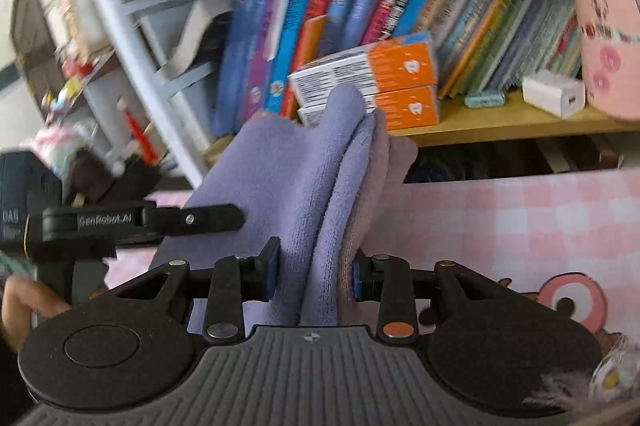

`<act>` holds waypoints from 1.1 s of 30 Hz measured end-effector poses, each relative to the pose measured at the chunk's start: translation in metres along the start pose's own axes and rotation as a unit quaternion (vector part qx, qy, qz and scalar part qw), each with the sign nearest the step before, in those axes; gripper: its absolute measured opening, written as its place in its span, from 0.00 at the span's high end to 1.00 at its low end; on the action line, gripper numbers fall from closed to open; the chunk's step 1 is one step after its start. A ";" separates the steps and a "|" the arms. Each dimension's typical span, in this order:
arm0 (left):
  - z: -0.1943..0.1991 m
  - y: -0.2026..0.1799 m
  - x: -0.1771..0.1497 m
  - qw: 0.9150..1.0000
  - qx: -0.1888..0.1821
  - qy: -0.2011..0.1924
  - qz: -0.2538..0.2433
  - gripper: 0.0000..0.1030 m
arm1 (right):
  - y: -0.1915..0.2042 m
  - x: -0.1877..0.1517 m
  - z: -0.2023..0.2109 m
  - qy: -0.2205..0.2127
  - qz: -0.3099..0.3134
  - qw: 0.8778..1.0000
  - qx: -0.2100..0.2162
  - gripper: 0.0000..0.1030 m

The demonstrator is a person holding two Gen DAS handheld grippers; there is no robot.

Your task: Fold clothes

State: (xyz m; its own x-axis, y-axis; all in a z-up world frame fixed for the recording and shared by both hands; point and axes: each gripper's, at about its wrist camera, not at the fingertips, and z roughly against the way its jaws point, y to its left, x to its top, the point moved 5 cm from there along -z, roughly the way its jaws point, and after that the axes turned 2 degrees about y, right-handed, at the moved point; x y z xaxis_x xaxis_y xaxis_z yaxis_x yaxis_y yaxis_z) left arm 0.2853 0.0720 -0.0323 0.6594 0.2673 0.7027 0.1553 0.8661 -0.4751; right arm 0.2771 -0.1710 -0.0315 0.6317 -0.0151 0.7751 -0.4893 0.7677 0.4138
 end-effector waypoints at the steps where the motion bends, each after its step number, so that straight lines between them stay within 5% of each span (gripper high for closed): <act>1: -0.002 0.004 0.001 1.000 0.001 0.001 0.007 0.44 | -0.005 0.001 -0.005 0.001 -0.016 1.000 0.002 0.71; 7: -0.009 0.018 0.009 1.000 0.001 0.000 0.017 0.42 | -0.025 0.004 -0.022 -0.002 -0.077 0.997 0.016 0.70; 13: 0.002 0.008 0.013 0.999 0.033 -0.030 -0.013 0.41 | -0.034 -0.002 -0.020 -0.014 -0.110 0.994 0.003 0.58; 17: 0.042 -0.011 0.007 0.993 0.057 -0.089 -0.061 0.34 | -0.025 -0.004 0.017 -0.046 -0.062 0.997 -0.027 0.39; 20: 0.070 -0.023 -0.007 0.989 0.068 -0.109 -0.074 0.32 | -0.010 -0.014 0.049 -0.064 0.006 0.996 -0.065 0.36; 29: 0.125 -0.076 -0.078 0.965 0.153 -0.149 -0.155 0.17 | 0.024 -0.067 0.115 -0.083 0.062 0.988 -0.111 0.25; 33: 0.136 -0.089 -0.101 0.961 0.163 -0.157 -0.157 0.12 | 0.036 -0.092 0.120 -0.071 0.091 0.986 -0.122 0.22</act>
State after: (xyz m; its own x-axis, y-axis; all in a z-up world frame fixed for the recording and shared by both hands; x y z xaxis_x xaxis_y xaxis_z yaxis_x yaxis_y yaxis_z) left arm 0.1044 0.0249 0.0110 0.3548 0.0418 0.9340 0.0366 0.9976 -0.0585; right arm 0.1291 -0.2189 -0.0300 0.4481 0.0604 0.8920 -0.4157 0.8974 0.1480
